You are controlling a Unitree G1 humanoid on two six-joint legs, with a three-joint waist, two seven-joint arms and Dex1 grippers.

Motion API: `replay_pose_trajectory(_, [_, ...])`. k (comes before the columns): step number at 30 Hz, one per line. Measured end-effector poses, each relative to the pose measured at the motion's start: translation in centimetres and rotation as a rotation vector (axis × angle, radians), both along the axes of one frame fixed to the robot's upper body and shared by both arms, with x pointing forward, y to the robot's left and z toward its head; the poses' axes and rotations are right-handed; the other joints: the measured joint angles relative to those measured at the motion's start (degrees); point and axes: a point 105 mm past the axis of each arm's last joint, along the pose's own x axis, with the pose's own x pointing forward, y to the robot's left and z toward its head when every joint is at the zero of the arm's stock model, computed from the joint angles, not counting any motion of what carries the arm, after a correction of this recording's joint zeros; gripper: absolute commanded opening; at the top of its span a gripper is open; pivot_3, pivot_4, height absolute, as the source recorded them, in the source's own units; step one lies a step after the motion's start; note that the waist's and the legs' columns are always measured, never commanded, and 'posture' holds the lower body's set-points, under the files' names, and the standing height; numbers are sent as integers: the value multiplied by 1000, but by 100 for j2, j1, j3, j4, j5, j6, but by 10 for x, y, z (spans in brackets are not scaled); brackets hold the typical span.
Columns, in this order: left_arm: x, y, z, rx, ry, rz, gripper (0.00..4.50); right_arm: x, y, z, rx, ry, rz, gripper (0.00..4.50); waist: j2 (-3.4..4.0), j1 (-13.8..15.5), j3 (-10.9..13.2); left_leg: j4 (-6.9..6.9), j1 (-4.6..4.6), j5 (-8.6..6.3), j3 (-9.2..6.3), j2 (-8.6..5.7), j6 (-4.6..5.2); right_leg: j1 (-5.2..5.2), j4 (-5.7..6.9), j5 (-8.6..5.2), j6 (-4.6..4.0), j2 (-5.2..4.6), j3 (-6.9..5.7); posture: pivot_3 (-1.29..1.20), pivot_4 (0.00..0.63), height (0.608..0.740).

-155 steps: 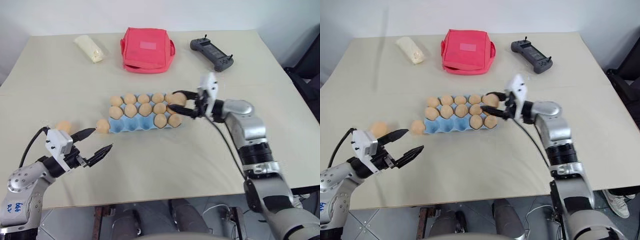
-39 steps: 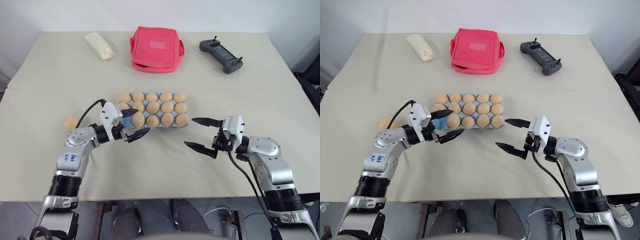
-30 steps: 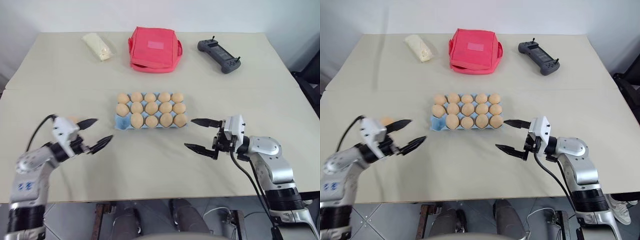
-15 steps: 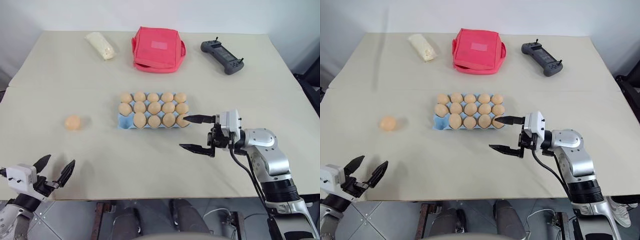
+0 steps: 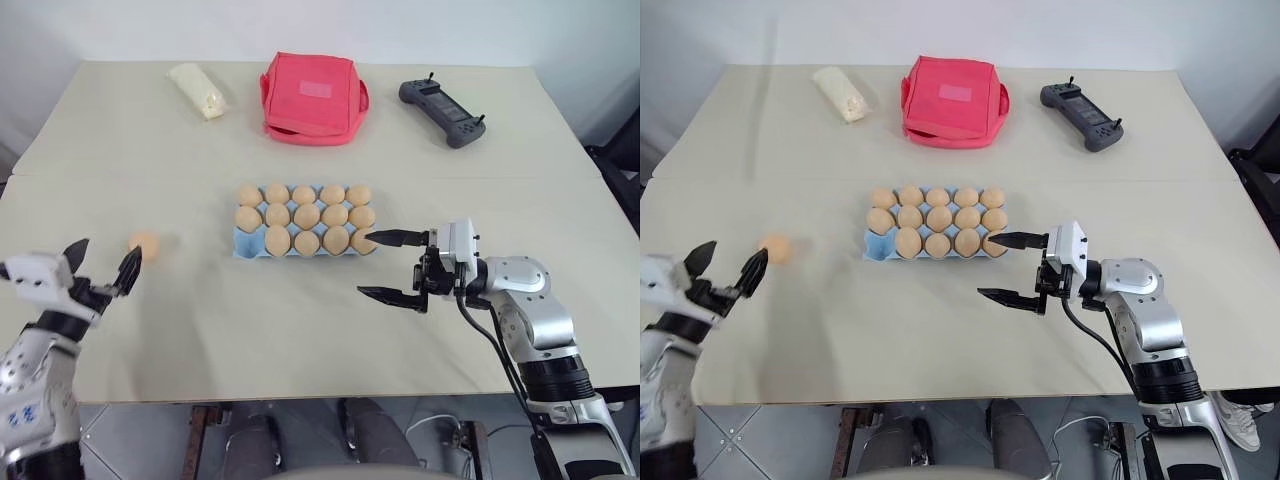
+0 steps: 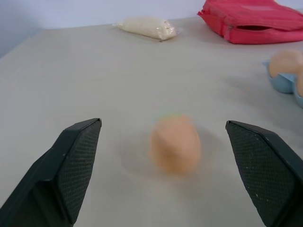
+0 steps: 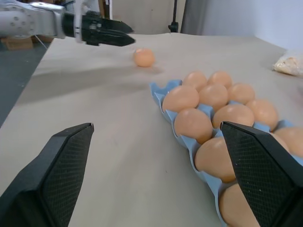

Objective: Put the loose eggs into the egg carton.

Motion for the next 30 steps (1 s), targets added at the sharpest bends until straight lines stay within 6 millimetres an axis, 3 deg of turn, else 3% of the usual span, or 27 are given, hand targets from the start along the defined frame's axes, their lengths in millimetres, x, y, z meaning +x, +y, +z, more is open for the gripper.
replay_pose_trajectory(2, [16,-6,-5,-15,29,-14,4487,0,2,0,3,-1,0,4500,0,-7,0,0,0,0,1,1,-2,-6,7,0,0,0,0,0,150,740])
replay_pose_trajectory(7, [31,-16,-19,-8,95,-52,4487,2,3,0,14,-6,-16,4500,0,-26,0,0,1,-1,2,11,-12,-16,19,0,1,2,-3,0,150,740])
replay_pose_trajectory(10, [36,-19,-24,-13,119,-58,3855,2,5,0,22,-6,-20,4500,0,-14,0,3,1,0,2,12,-15,-16,23,0,1,1,-7,0,150,740])
replay_pose_trajectory(16, [34,-20,-23,-1,120,-80,1988,2,6,-2,26,2,-26,4500,0,-3,0,8,1,1,2,8,-14,-15,26,0,1,0,-5,0,150,740])
replay_pose_trajectory(18, [32,-24,-23,1,116,-108,1988,2,6,-2,26,1,-28,4500,0,2,0,9,1,1,2,8,-14,-15,26,0,1,0,-6,0,150,740])
replay_pose_trajectory(25, [43,-95,19,67,-12,-403,1988,2,7,-2,25,-4,-34,4500,0,54,0,18,-2,1,8,1,-13,-1,24,0,1,-2,-20,0,150,740])
replay_pose_trajectory(30, [57,-145,24,93,-10,-577,1988,3,8,-2,29,-11,-40,4500,1,6,0,16,-1,3,14,2,-13,-6,26,1,2,4,-13,0,150,740])
